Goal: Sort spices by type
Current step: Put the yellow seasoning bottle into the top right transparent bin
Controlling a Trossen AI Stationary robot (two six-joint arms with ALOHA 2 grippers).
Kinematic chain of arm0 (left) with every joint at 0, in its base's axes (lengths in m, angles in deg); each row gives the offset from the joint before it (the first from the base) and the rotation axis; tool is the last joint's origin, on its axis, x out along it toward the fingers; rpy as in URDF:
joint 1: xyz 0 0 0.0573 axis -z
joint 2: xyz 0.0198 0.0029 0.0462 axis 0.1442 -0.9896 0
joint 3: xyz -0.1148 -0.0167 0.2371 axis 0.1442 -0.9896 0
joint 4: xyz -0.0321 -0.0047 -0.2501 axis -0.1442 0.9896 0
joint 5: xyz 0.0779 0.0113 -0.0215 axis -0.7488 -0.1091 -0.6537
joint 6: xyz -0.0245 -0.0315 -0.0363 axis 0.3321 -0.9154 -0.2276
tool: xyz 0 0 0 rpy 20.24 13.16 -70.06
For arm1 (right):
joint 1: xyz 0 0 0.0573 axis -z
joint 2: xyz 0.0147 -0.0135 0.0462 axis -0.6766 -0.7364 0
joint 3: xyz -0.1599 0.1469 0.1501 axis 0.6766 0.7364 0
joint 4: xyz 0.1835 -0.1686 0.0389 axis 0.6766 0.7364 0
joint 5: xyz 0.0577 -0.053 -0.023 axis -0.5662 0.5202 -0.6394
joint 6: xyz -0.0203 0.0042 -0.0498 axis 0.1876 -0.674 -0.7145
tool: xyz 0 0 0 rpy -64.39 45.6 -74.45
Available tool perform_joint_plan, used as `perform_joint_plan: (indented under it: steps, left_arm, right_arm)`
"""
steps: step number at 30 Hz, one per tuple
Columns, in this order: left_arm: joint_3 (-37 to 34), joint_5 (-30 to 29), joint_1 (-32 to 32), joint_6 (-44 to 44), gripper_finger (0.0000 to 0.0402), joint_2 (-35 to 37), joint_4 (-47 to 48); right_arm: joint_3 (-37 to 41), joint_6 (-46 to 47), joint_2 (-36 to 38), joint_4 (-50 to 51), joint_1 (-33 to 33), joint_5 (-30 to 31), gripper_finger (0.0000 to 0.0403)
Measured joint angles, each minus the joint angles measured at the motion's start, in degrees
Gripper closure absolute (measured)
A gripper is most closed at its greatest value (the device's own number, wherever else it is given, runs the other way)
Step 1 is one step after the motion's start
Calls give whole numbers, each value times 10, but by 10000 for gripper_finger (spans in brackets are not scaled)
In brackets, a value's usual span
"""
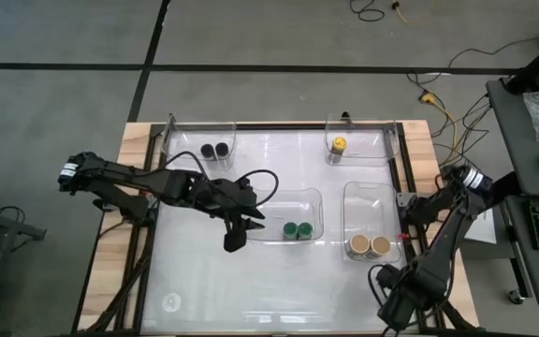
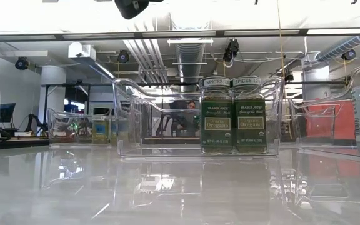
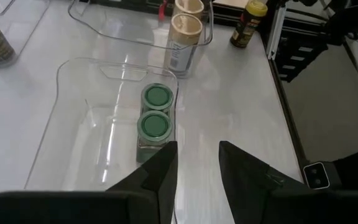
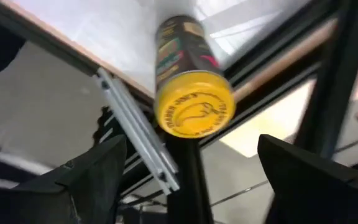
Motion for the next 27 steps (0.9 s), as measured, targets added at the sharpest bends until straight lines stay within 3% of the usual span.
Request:
perform_joint_plan:
  steps: [20,27]
  left_arm:
    - [0,0,6,0,300,0,2]
    - [-1,0,14,0,300,0,4]
  right_arm:
    - [136,7,14,-162,12,-42,78]
    - [149,11,14,-179,14,-44,95]
